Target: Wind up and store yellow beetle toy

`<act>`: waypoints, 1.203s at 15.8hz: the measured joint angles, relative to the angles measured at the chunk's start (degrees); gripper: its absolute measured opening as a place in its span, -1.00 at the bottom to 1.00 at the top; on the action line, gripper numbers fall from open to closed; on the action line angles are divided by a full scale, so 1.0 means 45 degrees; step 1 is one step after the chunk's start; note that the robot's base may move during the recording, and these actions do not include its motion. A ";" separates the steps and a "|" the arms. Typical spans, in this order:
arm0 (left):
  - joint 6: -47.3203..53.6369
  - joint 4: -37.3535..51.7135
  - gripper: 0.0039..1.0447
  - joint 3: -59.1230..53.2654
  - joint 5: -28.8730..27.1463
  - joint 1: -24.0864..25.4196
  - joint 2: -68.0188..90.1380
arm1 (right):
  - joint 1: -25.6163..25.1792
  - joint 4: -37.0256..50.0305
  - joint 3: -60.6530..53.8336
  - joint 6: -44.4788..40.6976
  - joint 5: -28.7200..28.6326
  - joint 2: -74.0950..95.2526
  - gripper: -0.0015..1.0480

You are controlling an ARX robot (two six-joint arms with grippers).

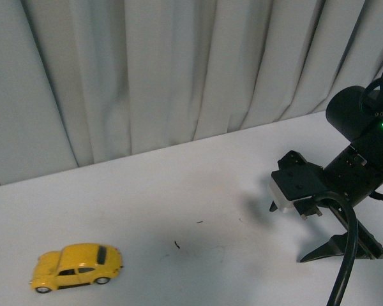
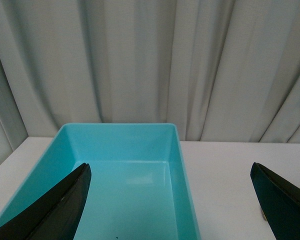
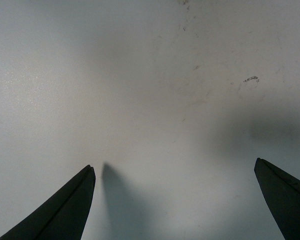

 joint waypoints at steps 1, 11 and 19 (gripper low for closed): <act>0.0000 0.0000 0.88 0.0000 0.0005 0.0000 0.0000 | 0.0010 0.0029 -0.0005 0.0000 0.0000 0.0000 0.87; 0.0005 0.0000 0.88 0.0000 0.0000 0.0000 0.0000 | 0.0432 0.0126 0.1195 -0.0005 -0.0753 -0.2239 0.87; 0.0000 0.0000 0.88 0.0000 0.0000 0.0000 0.0000 | 0.0709 -0.0121 0.2317 -0.0015 -0.1253 -0.3696 0.87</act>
